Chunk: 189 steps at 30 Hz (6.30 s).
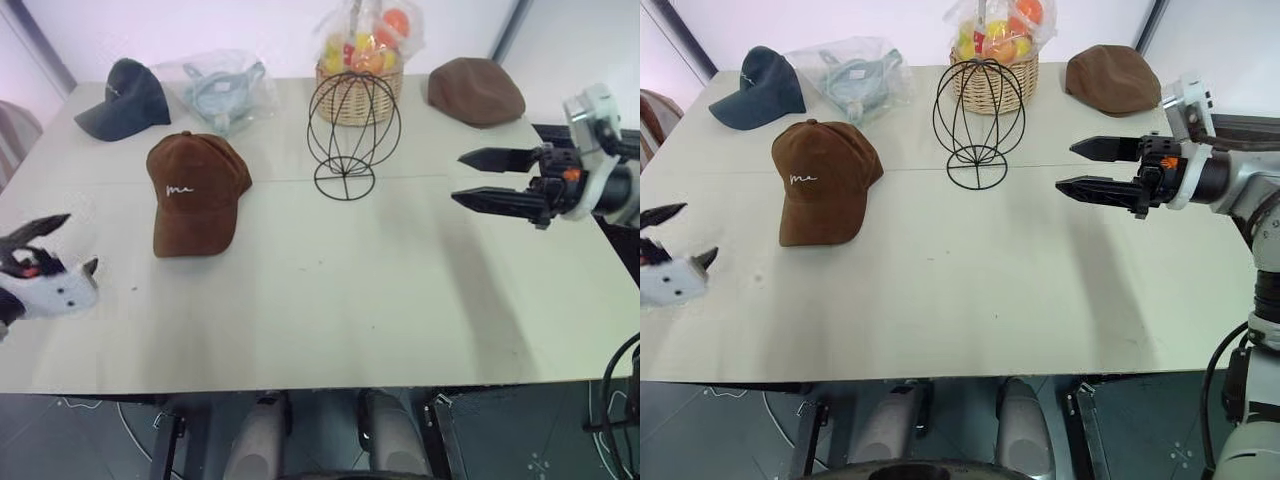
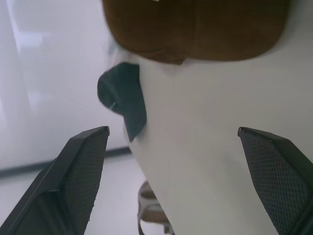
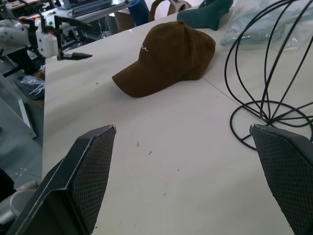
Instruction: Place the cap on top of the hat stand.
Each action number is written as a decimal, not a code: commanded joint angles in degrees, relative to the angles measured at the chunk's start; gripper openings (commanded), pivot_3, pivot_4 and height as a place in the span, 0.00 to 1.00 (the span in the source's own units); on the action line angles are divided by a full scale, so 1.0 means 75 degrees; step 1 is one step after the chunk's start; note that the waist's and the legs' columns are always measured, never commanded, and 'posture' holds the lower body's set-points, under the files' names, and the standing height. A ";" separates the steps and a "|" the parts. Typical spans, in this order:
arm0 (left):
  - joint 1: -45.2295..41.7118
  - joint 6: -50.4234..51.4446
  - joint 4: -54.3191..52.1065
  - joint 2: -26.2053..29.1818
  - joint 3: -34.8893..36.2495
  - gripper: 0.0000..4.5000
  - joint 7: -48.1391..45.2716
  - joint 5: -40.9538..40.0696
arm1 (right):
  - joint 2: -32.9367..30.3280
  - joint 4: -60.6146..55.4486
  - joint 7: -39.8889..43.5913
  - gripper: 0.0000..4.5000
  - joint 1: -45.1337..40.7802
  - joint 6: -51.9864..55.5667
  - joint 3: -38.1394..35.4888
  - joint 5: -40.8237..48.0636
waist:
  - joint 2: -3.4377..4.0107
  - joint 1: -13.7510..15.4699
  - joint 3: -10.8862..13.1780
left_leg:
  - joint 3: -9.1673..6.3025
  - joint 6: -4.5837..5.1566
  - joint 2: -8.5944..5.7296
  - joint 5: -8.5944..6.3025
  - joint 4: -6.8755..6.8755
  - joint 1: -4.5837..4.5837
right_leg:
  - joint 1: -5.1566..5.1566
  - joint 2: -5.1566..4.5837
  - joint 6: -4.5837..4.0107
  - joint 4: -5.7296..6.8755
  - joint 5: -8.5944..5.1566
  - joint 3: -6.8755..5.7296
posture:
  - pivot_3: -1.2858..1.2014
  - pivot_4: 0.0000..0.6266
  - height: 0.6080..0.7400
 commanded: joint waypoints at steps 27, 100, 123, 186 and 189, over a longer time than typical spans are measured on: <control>-0.4730 -0.1814 0.4272 -0.0867 -0.4866 0.98 0.5084 0.4289 | -0.0022 -0.0759 -0.0433 1.00 -0.0568 0.0508 -0.0220 0.0850 | 0.0010 0.0094 -0.0008 | 0.0148 -0.0001 0.0103 0.0003 0.0074 0.0048 | 0.0051 0.0005 0.0118 0.0078 0.0015 -0.0004 | 0.52 0.24 1.00; -0.9475 0.2869 0.3224 -0.7046 -0.6675 0.00 0.4603 0.3710 | -0.1326 0.0443 -0.0939 1.00 0.0149 0.0022 -0.1951 0.0739 | 0.0028 0.0221 -0.0019 | 0.0286 0.0010 0.0197 0.0018 0.0207 -0.0013 | 0.0122 0.0005 0.0171 -0.0049 0.0121 -0.0017 | 0.52 0.24 1.00; -0.8680 0.3559 0.2961 -0.7440 -0.7227 0.00 0.2745 0.3520 | -0.1112 0.0407 -0.1217 1.00 0.0217 -0.0065 -0.1892 0.0838 | 0.0029 0.0234 -0.0020 | 0.0286 0.0011 0.0197 0.0017 0.0238 -0.0014 | 0.0139 0.0004 0.0163 -0.0050 0.0125 -0.0017 | 0.52 0.24 1.00; -0.3954 0.4834 -0.4406 -0.5092 -0.3150 0.99 -0.0277 -0.0343 | -0.1069 0.0970 -0.0659 1.00 0.1383 -0.0674 -0.1521 0.0174 | 0.0039 0.0203 -0.0025 | 0.0289 0.0017 0.0204 0.0016 0.0235 -0.0006 | 0.0143 0.0007 0.0145 -0.0061 0.0133 -0.0013 | 0.52 0.24 1.00; -0.3933 0.6561 -0.4421 -0.5329 -0.2084 0.99 -0.0627 -0.1177 | -0.0886 0.1650 -0.0679 1.00 0.1228 -0.0973 -0.1417 -0.0042 | 0.0038 0.0200 -0.0025 | 0.0289 0.0020 0.0204 0.0017 0.0240 -0.0005 | 0.0146 0.0007 0.0145 -0.0060 0.0133 -0.0014 | 0.52 0.24 1.00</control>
